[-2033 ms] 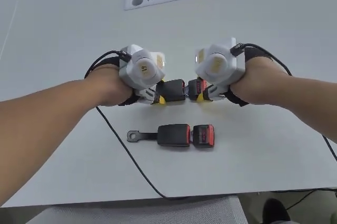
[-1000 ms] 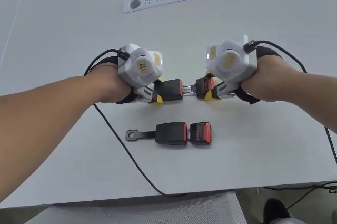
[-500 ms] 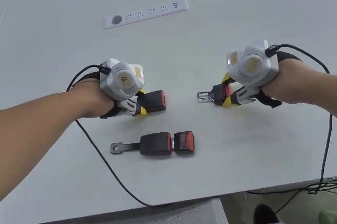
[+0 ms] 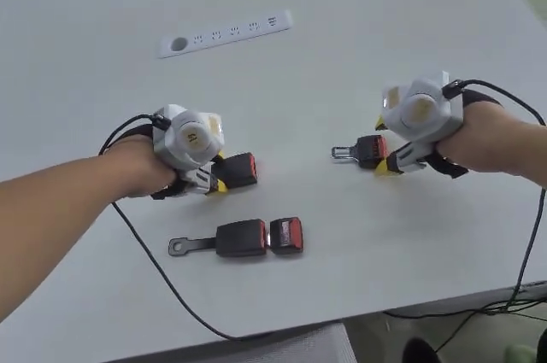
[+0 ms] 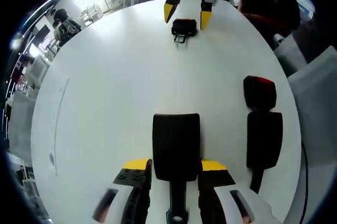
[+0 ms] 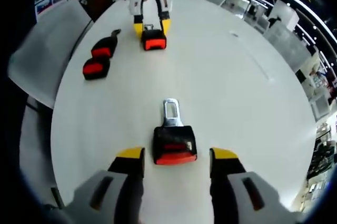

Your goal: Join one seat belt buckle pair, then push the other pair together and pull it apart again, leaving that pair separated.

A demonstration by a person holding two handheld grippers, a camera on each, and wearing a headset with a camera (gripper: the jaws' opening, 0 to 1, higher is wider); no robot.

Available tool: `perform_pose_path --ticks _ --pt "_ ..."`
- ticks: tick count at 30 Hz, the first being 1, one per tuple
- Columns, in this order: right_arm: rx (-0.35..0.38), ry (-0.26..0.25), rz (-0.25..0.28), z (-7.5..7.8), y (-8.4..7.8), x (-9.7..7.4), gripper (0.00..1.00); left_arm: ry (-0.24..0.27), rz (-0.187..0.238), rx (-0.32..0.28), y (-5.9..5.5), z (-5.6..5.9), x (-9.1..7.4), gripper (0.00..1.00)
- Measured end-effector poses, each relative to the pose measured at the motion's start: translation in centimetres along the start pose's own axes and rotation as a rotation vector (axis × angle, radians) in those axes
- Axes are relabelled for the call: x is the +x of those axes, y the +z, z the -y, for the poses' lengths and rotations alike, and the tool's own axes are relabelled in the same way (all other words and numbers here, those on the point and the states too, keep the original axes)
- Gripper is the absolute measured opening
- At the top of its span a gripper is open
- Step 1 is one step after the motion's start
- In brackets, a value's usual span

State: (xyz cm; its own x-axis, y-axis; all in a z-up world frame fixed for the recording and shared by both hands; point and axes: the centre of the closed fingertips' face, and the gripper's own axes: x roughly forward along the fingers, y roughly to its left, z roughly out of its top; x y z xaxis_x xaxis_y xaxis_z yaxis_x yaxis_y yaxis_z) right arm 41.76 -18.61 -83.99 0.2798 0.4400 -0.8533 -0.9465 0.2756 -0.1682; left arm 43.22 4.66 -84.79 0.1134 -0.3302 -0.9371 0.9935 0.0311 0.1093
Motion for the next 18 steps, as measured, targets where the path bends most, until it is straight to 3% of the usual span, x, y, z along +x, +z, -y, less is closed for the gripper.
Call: perform_pose_path --ticks 3,7,8,10,11,13,16,18 --pt "0.043 -0.026 0.026 0.0 0.3 -0.8 0.52 0.04 -0.027 -0.009 -0.4 -0.3 -0.5 0.44" --pt "0.103 -0.09 0.084 0.1 1.0 -2.6 0.55 0.101 0.014 -0.049 0.1 -0.5 -2.3 0.46" --pt "0.123 -0.101 0.102 0.0 1.3 -2.9 0.57 0.131 0.048 -0.079 0.4 -0.7 -2.9 0.48" --pt "0.193 -0.102 0.139 -0.9 1.7 -3.6 0.61 0.147 0.08 -0.132 0.6 -0.3 -3.8 0.51" --pt "0.222 -0.104 0.176 -1.5 2.2 -3.9 0.63 0.155 0.102 -0.186 0.7 0.0 -4.4 0.53" --pt "0.22 -0.113 0.203 -2.6 2.5 -4.7 0.66 0.158 0.119 -0.178 0.7 0.9 -5.4 0.6" --pt "0.228 -0.126 0.23 -3.7 2.7 -5.5 0.68 0.186 0.118 -0.159 0.3 1.7 -6.5 0.62" --pt "0.246 -0.129 0.239 -4.1 2.7 -5.9 0.7 0.212 0.147 -0.19 -0.1 2.2 -7.4 0.64"
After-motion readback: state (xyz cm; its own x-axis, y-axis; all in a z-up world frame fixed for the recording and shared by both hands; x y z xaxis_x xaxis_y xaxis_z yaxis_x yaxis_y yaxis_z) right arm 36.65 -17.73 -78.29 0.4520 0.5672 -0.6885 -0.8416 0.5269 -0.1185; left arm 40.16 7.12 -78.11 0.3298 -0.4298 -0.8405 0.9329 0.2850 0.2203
